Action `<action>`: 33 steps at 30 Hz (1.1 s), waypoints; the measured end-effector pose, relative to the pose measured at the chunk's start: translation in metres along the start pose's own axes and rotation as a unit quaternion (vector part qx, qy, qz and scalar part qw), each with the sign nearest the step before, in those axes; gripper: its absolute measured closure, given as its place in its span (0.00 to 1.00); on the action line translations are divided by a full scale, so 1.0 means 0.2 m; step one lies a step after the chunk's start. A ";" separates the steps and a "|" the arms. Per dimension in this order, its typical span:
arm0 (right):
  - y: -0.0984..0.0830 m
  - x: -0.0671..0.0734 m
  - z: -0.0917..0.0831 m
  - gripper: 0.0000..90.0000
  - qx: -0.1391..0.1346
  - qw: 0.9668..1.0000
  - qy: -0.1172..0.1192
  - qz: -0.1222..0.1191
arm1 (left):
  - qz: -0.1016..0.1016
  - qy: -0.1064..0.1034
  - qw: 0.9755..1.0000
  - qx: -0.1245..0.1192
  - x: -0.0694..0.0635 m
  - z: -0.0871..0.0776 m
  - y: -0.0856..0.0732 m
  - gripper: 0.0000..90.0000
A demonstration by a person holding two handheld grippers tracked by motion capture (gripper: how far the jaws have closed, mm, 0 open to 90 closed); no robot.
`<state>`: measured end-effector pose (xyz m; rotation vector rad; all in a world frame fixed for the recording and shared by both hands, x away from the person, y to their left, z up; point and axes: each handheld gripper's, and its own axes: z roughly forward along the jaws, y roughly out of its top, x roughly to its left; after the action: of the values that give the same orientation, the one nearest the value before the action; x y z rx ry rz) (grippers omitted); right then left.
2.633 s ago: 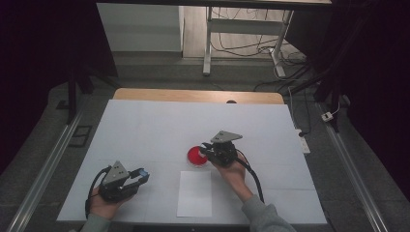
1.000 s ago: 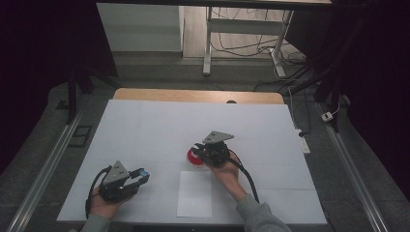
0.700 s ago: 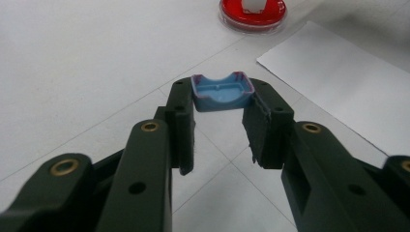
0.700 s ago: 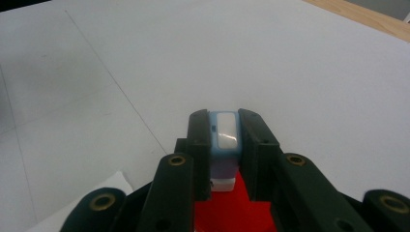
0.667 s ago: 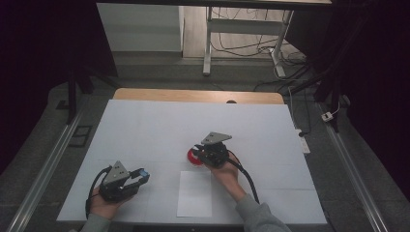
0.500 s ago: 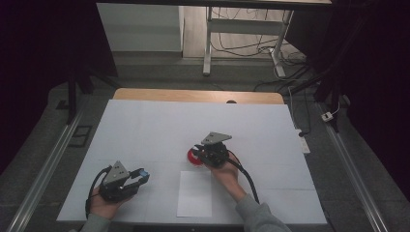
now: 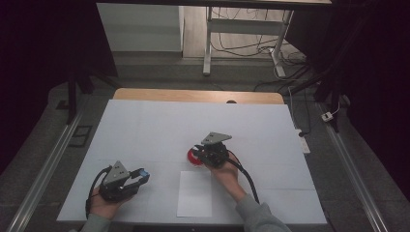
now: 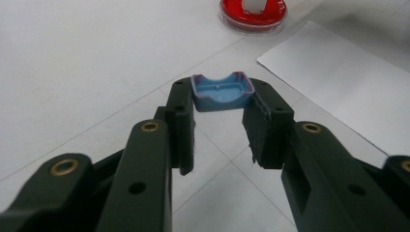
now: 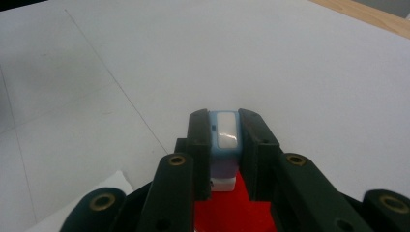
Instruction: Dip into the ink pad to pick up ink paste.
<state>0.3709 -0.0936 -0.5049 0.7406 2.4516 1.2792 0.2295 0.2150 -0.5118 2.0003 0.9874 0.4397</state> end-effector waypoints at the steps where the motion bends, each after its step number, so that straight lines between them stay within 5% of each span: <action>1: 0.00 0.00 0.00 0.84 0.001 1.000 0.000 0.000 | 0.000 0.000 1.000 0.000 0.00 0.00 0.00 0.72; 33: 0.00 0.00 -0.01 0.84 -0.004 1.000 0.000 0.001 | 0.000 0.001 1.000 -0.003 0.00 0.00 0.00 0.72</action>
<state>0.3696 -0.0955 -0.5030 0.7396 2.4454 1.2895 0.2293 0.2154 -0.5111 1.9962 0.9858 0.4442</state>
